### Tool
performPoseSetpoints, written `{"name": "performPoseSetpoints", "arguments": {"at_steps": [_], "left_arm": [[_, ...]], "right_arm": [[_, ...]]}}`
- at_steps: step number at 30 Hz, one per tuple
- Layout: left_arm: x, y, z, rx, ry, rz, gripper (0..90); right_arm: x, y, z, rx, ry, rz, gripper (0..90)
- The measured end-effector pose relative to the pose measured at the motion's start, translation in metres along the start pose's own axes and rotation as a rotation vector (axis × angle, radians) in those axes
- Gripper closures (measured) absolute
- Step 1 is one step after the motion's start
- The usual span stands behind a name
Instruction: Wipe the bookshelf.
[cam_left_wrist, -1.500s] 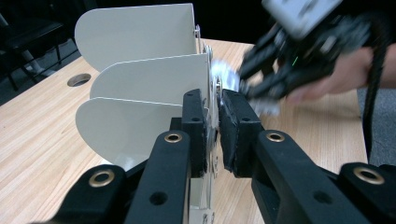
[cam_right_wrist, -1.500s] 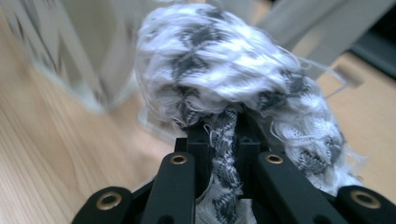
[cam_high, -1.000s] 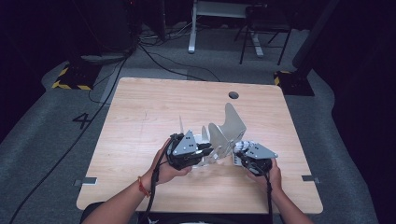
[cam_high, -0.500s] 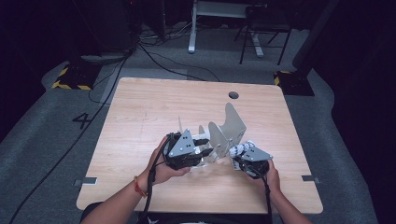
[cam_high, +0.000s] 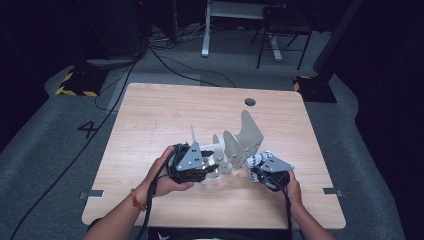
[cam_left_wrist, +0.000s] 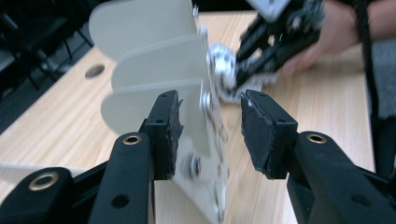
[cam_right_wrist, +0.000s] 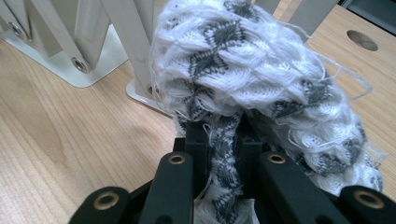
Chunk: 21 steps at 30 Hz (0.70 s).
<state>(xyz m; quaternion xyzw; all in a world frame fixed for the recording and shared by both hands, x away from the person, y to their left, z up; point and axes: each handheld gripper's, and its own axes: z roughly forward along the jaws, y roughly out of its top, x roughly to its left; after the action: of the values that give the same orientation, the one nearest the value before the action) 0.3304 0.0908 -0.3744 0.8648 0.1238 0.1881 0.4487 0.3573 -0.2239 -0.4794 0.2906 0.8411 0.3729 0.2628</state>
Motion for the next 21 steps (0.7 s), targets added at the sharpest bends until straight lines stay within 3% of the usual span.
{"name": "performPoseSetpoints", "arguments": {"at_steps": [4,7,12,14,16,17,18,21], "left_arm": [[0.002,0.000,0.000,-0.007,-0.009,-0.005,57.4],[0.003,-0.002,0.000,-0.020,0.000,-0.019,63.9],[0.011,-0.005,-0.001,-0.050,-0.026,-0.075,78.6],[0.012,-0.005,0.000,-0.049,-0.027,-0.074,79.8],[0.011,-0.005,0.003,-0.044,-0.034,-0.070,78.1],[0.010,-0.005,0.006,-0.015,-0.032,-0.061,76.1],[0.008,-0.006,0.008,-0.029,-0.010,-0.045,74.6],[0.009,-0.006,0.007,-0.032,-0.019,-0.064,76.6]], "right_arm": [[0.000,0.002,-0.004,-0.011,0.008,0.000,80.2],[0.005,0.007,-0.011,-0.051,0.022,-0.017,80.4],[0.016,0.027,-0.029,-0.186,0.023,-0.051,80.5],[0.026,0.039,-0.034,-0.235,0.011,-0.097,80.5],[0.035,0.052,-0.035,-0.276,0.039,-0.118,80.5],[0.040,0.057,-0.034,-0.286,0.052,-0.130,80.5],[0.044,0.060,-0.032,-0.287,0.059,-0.143,80.5],[0.056,0.065,-0.020,-0.261,0.081,-0.194,80.5]]}}
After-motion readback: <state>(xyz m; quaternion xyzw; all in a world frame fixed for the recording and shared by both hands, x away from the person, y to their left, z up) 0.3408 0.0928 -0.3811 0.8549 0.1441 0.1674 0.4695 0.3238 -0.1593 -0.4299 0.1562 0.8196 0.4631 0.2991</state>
